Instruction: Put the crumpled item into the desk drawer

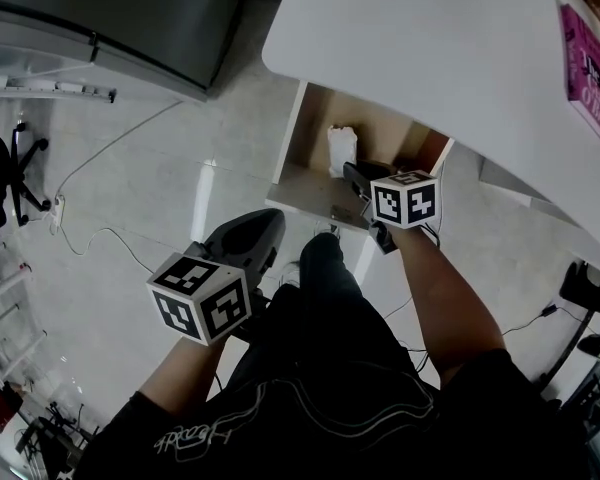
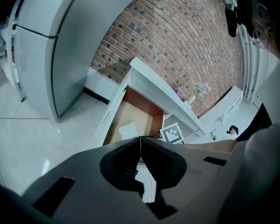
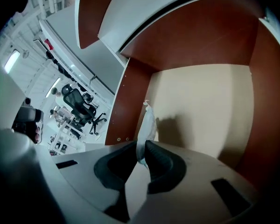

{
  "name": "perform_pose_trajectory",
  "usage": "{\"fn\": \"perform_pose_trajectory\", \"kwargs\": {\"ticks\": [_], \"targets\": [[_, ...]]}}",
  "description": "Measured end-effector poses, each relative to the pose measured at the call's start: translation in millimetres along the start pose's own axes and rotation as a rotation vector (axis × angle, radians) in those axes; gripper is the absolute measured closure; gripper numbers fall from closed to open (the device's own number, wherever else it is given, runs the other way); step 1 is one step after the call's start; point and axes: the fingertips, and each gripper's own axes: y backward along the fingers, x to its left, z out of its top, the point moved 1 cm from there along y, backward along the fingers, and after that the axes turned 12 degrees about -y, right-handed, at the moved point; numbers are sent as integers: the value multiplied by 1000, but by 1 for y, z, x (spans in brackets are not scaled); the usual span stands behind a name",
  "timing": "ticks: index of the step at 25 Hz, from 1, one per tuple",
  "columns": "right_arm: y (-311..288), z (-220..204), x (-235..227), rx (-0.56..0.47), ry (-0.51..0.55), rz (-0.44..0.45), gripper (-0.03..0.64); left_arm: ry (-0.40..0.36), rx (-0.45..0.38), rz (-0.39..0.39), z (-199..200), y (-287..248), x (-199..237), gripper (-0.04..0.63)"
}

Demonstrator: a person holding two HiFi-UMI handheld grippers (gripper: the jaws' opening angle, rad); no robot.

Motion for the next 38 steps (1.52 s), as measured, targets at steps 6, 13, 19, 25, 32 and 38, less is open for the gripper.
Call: {"fn": "perform_pose_trajectory", "kwargs": {"ticks": [6, 13, 19, 25, 32, 38], "targets": [[-11, -2, -20, 27, -87, -50, 551, 25, -3, 14, -5, -2, 12, 572], [-9, 1, -33, 32, -112, -150, 408, 31, -12, 28, -5, 3, 19, 572], [1, 11, -24, -2, -132, -153, 380, 23, -18, 11, -3, 12, 14, 572], [41, 18, 5, -42, -118, -148, 379, 8, -33, 0, 10, 32, 3, 572], [124, 32, 88, -156, -96, -1, 379, 8, -77, -46, 31, 76, -32, 572], [219, 41, 187, -310, 48, 119, 385, -103, -146, -108, 59, 128, -85, 572]]}}
